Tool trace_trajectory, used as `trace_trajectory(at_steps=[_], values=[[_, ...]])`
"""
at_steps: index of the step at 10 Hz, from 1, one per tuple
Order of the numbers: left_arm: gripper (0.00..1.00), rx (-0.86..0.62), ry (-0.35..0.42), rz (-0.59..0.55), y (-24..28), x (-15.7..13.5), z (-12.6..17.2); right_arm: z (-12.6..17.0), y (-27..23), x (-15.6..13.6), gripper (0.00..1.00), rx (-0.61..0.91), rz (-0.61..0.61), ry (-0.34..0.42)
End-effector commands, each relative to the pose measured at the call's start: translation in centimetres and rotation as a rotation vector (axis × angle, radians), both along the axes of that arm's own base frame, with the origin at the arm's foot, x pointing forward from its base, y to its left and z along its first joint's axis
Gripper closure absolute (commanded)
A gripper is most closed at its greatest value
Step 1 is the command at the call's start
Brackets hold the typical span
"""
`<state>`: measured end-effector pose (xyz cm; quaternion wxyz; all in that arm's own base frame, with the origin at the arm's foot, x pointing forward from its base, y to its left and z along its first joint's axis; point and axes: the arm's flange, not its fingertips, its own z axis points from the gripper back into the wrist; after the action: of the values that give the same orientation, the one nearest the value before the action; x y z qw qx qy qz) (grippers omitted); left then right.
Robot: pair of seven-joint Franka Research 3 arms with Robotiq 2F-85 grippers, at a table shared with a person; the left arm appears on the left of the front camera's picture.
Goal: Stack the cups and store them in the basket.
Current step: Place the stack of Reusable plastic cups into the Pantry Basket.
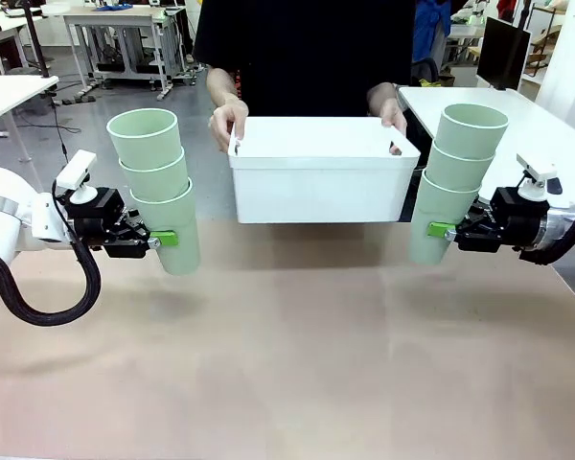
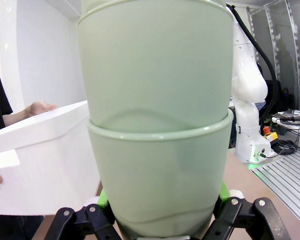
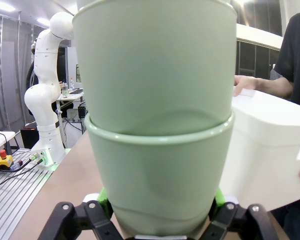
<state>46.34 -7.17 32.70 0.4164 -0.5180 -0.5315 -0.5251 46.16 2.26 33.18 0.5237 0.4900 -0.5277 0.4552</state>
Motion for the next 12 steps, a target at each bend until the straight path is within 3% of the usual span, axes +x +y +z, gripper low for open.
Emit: trace_trajectory(at_steps=[1, 12], values=[[0.13, -0.004, -0.012, -0.004, -0.06, -0.02, 0.5, 0.5, 0.18, 0.23, 0.15, 0.008, -0.016, -0.01], [0.13, -0.004, -0.012, -0.004, -0.06, -0.02, 0.5, 0.5, 0.18, 0.23, 0.15, 0.008, -0.016, -0.01]])
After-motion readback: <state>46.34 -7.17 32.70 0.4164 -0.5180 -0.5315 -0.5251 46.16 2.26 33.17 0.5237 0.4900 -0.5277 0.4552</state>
